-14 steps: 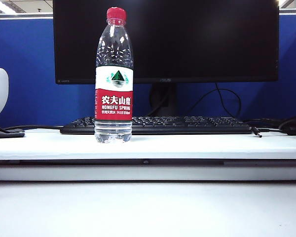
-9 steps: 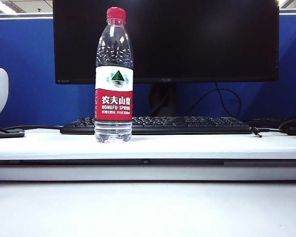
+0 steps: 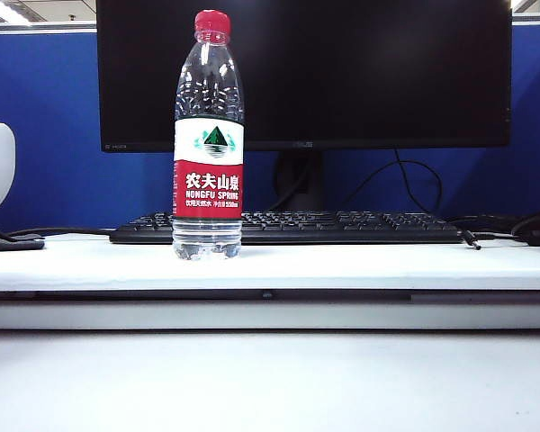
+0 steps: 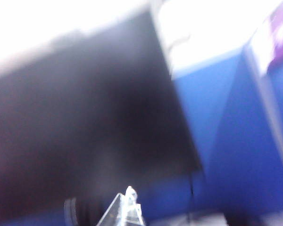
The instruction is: Unscrew the cap from the plastic bottle on the table.
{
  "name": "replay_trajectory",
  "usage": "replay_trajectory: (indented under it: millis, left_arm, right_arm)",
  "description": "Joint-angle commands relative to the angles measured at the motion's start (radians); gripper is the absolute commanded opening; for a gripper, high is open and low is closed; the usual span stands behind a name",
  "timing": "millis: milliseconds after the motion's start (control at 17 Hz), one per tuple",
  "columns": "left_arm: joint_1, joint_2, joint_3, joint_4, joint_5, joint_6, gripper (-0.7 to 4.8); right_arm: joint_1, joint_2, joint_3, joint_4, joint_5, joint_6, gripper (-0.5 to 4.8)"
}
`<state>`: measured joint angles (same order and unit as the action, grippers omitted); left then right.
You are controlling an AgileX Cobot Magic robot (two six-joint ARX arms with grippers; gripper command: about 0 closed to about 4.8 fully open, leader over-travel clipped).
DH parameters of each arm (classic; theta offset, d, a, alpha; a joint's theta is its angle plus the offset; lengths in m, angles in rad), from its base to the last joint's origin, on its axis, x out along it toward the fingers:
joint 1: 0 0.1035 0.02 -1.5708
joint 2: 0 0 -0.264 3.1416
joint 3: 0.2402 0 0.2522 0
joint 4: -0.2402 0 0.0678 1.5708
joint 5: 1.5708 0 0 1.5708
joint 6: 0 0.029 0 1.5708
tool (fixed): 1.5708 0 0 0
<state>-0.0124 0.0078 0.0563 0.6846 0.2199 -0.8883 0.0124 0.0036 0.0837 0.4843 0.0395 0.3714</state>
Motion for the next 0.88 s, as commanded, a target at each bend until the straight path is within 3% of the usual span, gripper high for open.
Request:
replay_trajectory:
  millis: [59, 235, 294, 353, 470, 529, 705, 764, 823, 882]
  left_arm:
    - [-0.03, 0.135, 0.18, -0.047, 0.166, 0.082, -0.05]
    - [-0.057, 0.369, 0.327, -0.064, 0.372, 0.278, -0.05]
    - [-0.079, 0.484, 0.362, -0.117, 0.441, 0.383, -0.04]
    - [-0.104, 0.588, 0.365, -0.159, 0.457, 0.456, -0.01]
    - [-0.145, 0.746, 0.365, -0.19, 0.471, 0.55, 0.16]
    - [-0.206, 0.865, 0.365, -0.175, 0.475, 0.657, 0.81]
    - [-0.313, 0.988, 0.365, -0.175, 0.464, 0.916, 0.96]
    - [-0.343, 1.02, 0.364, -0.175, 0.453, 0.993, 1.29]
    - [-0.386, 1.07, 0.364, -0.174, 0.393, 1.059, 2.31]
    - [-0.412, 1.098, 0.364, -0.171, 0.32, 1.073, 2.9]
  right_arm:
    - [0.0, 0.068, 0.13, 0.047, 0.042, 0.082, -0.01]
    - [0.001, 0.201, 0.267, 0.098, -0.101, 0.082, -0.01]
    - [0.001, 0.261, 0.322, 0.095, -0.198, 0.082, -0.01]
    - [0.002, 0.338, 0.394, 0.096, -0.361, 0.089, -0.01]
    - [0.002, 0.442, 0.506, 0.095, -0.575, 0.14, -0.01]
    - [0.002, 0.505, 0.588, 0.088, -0.689, 0.218, -0.01]
    - [0.002, 0.536, 0.64, 0.058, -0.713, 0.286, -0.01]
    - [0.002, 0.534, 0.64, 0.036, -0.716, 0.288, -0.01]
    - [0.002, 0.532, 0.64, -0.024, -0.733, 0.291, 0.0]
    - [0.002, 0.533, 0.64, -0.062, -0.753, 0.291, 0.01]
